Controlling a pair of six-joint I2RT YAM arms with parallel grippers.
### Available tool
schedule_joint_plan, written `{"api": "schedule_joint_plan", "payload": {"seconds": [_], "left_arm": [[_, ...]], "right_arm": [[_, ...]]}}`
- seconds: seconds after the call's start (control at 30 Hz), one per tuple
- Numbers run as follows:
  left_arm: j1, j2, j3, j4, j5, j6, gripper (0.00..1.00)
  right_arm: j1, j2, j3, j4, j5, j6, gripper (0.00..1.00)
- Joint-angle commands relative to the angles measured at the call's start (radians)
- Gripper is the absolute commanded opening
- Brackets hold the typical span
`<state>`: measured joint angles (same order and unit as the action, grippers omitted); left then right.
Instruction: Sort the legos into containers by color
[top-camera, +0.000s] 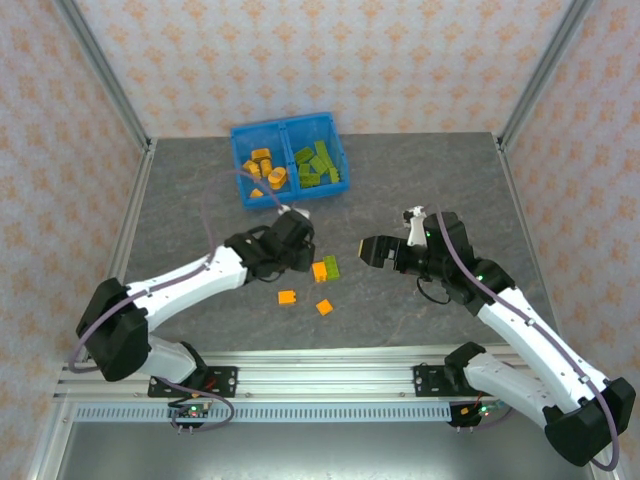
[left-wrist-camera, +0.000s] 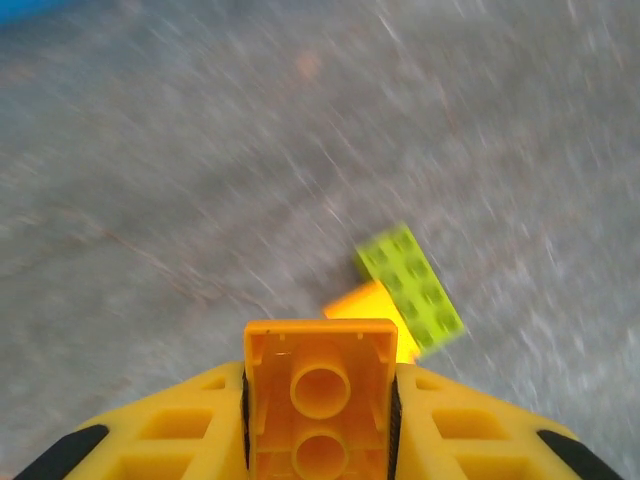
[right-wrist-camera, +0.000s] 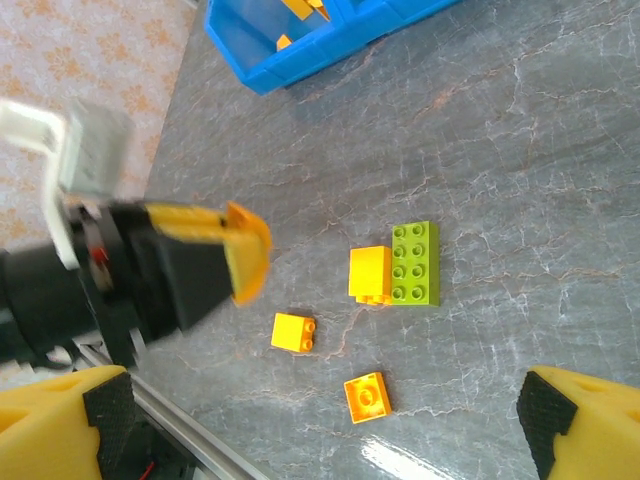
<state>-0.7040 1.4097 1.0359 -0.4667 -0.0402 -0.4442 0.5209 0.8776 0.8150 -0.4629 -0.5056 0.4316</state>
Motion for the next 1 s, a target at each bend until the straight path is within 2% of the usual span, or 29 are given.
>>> {"api": "schedule_joint_plan", "payload": {"seconds": [0.0, 0.17, 0.37, 0.47, 0.6, 0.7, 0.8, 0.97], "left_arm": [[0.101, -0.028, 0.074, -0.011, -0.132, 0.024, 0.33], [0.251, 0.056, 0.213, 0.066, -0.176, 0.06, 0.33], [0.353, 0.34, 0.517, 0.057, -0.227, 0.154, 0.33], [0.392, 0.491, 0.691, 0.016, -0.209, 0.176, 0.33], [0.443, 0.686, 0.875, -0.049, -0.141, 0.141, 0.33], [0.456, 0.758, 0.938, -0.075, -0.122, 0.127, 0.35], [0.459, 0.8, 0.972, -0.11, -0.098, 0.127, 0.45], [0.458, 0.766, 0.931, -0.107, -0.085, 0.112, 0.55]], "right_arm": [[0.004, -0.018, 0.009, 0.038, -0.033, 0.026, 0.99], [0.005, -0.019, 0.004, 0.055, -0.039, 0.044, 0.99], [0.007, -0.039, -0.003, 0.067, -0.043, 0.071, 0.99], [0.009, -0.066, -0.009, 0.069, -0.038, 0.081, 0.99], [0.011, -0.101, -0.015, 0.056, -0.022, 0.093, 0.99], [0.011, -0.12, -0.02, 0.033, -0.007, 0.1, 1.0], [0.013, -0.132, -0.027, 0.029, -0.003, 0.107, 1.0], [0.015, -0.131, -0.03, 0.042, 0.007, 0.117, 0.99]]}}
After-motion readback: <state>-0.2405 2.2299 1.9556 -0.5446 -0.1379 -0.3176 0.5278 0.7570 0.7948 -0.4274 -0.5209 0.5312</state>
